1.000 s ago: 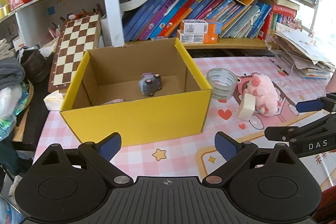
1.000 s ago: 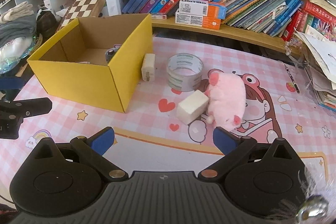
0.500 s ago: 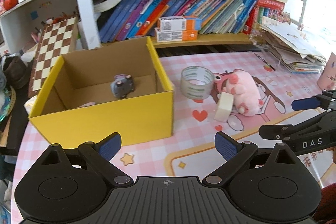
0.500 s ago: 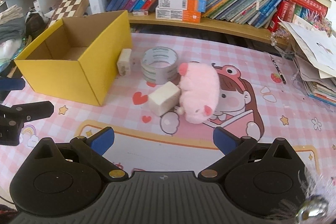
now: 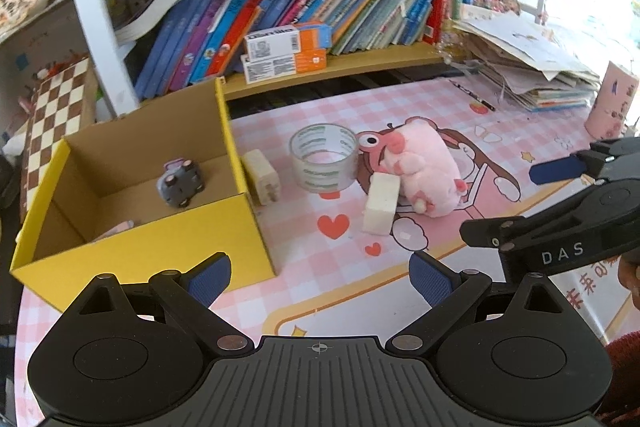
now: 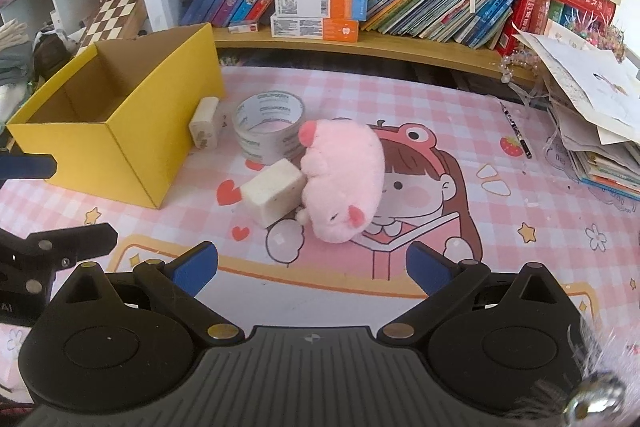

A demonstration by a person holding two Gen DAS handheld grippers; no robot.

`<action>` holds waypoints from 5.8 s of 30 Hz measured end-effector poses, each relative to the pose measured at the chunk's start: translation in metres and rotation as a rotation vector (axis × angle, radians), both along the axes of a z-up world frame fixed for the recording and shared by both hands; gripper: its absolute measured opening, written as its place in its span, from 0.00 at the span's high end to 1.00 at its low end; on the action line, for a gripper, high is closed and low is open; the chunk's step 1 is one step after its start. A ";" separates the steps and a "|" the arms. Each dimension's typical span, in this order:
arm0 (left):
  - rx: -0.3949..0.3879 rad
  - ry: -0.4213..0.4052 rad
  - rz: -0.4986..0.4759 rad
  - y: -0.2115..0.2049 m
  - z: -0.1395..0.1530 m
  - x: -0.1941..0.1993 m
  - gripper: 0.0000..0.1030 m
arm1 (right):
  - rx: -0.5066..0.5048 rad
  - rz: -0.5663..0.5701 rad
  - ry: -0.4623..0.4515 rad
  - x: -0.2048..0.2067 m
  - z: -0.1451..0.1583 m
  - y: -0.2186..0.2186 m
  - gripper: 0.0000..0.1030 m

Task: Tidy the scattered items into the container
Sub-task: 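Move the left tool toward the white block while the right tool approaches the pink plush pig, then close the left gripper on the white block while the right gripper grasps the pink pig, then lift the white block with the left tool while the right tool carries the pig over the box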

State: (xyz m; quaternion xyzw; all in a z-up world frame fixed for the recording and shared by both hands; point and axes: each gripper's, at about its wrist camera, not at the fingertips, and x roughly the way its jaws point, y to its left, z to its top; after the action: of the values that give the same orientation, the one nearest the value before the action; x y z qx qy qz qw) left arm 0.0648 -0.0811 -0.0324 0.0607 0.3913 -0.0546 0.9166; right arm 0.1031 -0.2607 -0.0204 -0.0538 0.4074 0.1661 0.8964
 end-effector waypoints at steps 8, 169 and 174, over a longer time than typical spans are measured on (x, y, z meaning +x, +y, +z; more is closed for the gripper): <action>0.036 -0.004 -0.024 -0.008 -0.006 0.013 0.05 | -0.001 -0.011 -0.003 0.014 -0.005 -0.005 0.01; -0.124 -0.127 -0.341 0.056 0.019 -0.032 0.77 | 0.038 -0.165 0.003 -0.062 0.022 0.066 0.47; -0.142 -0.135 -0.327 0.068 0.021 -0.034 0.77 | 0.028 -0.148 -0.001 -0.064 0.025 0.078 0.47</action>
State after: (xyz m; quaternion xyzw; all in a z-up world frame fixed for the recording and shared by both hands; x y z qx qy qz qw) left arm 0.0304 -0.0130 -0.0117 0.0624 0.3088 -0.2260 0.9218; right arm 0.0395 -0.1826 0.0048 -0.0109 0.4075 0.1050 0.9071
